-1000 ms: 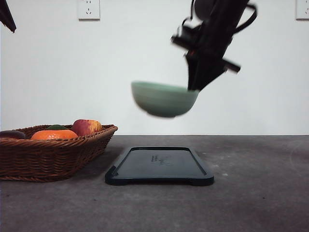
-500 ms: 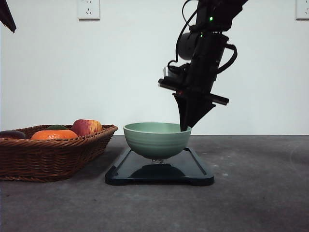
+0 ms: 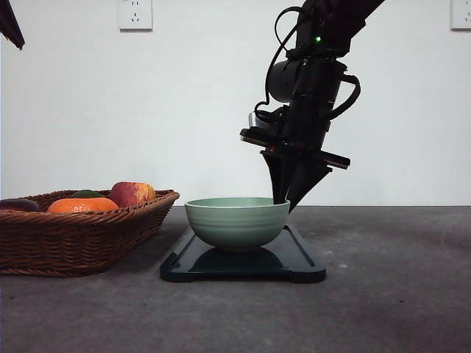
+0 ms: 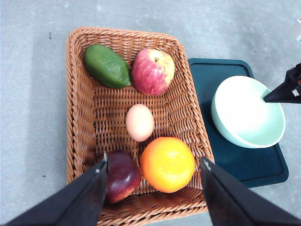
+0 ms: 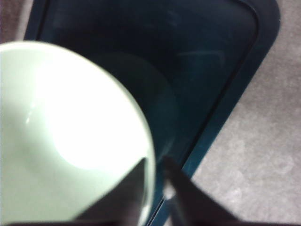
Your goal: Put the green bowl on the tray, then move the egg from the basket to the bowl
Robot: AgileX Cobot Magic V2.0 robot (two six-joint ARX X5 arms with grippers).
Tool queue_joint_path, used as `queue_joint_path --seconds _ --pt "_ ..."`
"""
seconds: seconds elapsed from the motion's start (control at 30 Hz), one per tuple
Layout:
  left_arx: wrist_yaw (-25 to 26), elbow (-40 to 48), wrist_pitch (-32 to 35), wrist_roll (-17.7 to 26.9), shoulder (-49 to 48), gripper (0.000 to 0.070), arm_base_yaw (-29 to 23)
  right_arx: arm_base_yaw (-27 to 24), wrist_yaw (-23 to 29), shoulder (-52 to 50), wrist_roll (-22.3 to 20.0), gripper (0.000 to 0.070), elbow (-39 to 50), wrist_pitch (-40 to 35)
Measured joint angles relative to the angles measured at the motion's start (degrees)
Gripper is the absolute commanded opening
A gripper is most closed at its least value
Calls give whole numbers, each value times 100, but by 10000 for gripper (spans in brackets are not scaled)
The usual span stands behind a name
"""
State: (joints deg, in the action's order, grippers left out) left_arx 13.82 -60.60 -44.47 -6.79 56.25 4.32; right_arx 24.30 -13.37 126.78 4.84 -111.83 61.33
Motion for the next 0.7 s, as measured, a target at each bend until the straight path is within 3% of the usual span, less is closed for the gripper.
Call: queue_joint_path --seconds 0.3,0.53,0.7 --pt "0 0 2 0 0 386 0 -38 32 -275 13 202 0 186" --pt "0 0 0 65 0 386 0 -69 168 -1138 11 199 92 -405" --pt "0 0 -1 111 0 385 0 -76 164 -1568 -28 199 868 -911"
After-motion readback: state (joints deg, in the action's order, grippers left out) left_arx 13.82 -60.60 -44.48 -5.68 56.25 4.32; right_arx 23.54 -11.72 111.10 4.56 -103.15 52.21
